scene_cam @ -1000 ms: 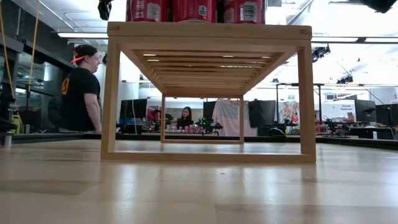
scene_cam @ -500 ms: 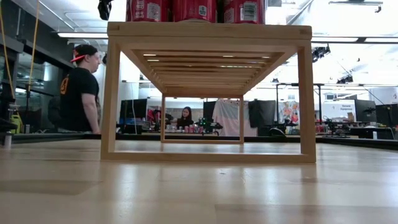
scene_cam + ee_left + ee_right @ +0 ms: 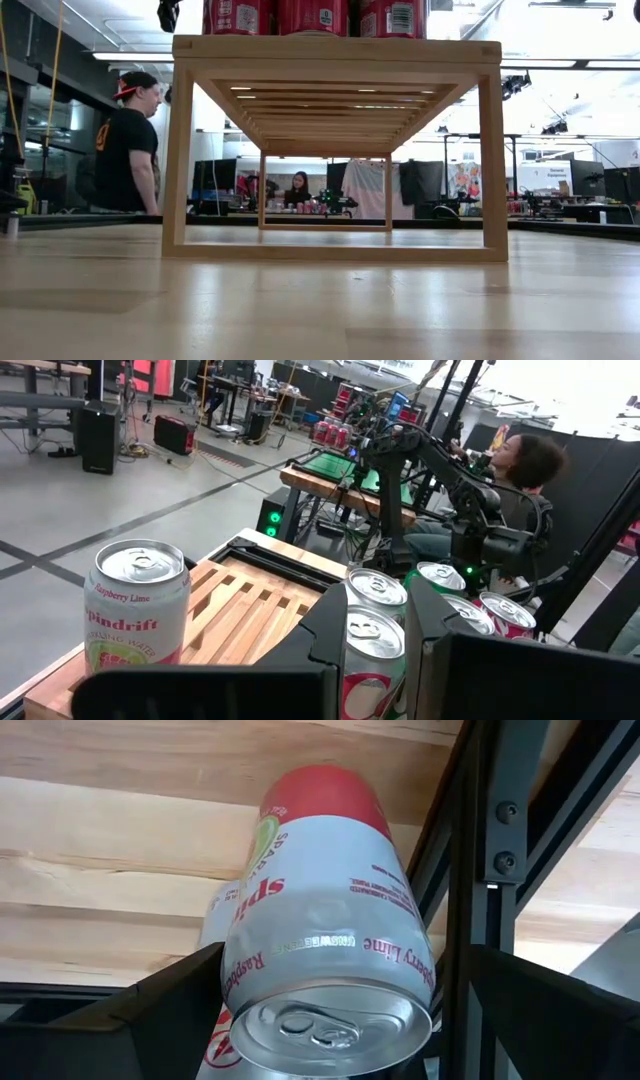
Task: Place canned beverage on shelf
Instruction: Put the white-pink soda can on the shelf aligned with the other white-pink soda can
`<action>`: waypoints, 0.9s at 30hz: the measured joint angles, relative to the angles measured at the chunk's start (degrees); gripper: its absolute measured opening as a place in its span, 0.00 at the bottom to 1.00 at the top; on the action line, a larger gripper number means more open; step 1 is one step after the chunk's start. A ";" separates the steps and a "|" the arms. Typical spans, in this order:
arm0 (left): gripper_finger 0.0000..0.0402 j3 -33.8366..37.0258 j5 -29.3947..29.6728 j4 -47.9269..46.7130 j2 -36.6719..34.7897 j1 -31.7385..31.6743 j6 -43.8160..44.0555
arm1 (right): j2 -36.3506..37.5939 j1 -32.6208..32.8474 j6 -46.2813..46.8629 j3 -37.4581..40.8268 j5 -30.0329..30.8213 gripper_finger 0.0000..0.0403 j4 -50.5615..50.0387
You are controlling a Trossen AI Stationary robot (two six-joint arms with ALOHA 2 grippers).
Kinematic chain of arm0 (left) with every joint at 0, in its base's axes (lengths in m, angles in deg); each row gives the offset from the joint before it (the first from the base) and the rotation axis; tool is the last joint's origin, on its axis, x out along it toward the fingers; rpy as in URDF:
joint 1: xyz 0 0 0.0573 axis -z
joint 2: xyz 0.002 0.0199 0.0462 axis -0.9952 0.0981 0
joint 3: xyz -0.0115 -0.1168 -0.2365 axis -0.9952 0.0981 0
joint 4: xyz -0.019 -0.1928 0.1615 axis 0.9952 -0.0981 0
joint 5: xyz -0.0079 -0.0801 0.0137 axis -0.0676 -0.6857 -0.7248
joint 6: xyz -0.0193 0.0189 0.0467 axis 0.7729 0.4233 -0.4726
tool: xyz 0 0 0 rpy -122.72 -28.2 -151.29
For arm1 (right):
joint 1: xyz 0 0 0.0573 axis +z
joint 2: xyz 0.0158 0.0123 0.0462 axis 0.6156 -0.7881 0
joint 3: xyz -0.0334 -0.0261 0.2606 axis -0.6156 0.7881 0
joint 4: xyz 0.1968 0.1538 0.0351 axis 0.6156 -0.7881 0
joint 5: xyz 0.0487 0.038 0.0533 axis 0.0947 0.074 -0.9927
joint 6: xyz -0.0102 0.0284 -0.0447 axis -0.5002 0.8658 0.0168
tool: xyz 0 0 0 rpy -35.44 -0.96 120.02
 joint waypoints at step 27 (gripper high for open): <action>0.10 0.00 1.82 -0.01 0.00 0.00 -4.67 | -0.02 0.00 -4.34 -0.05 -0.15 0.68 -0.96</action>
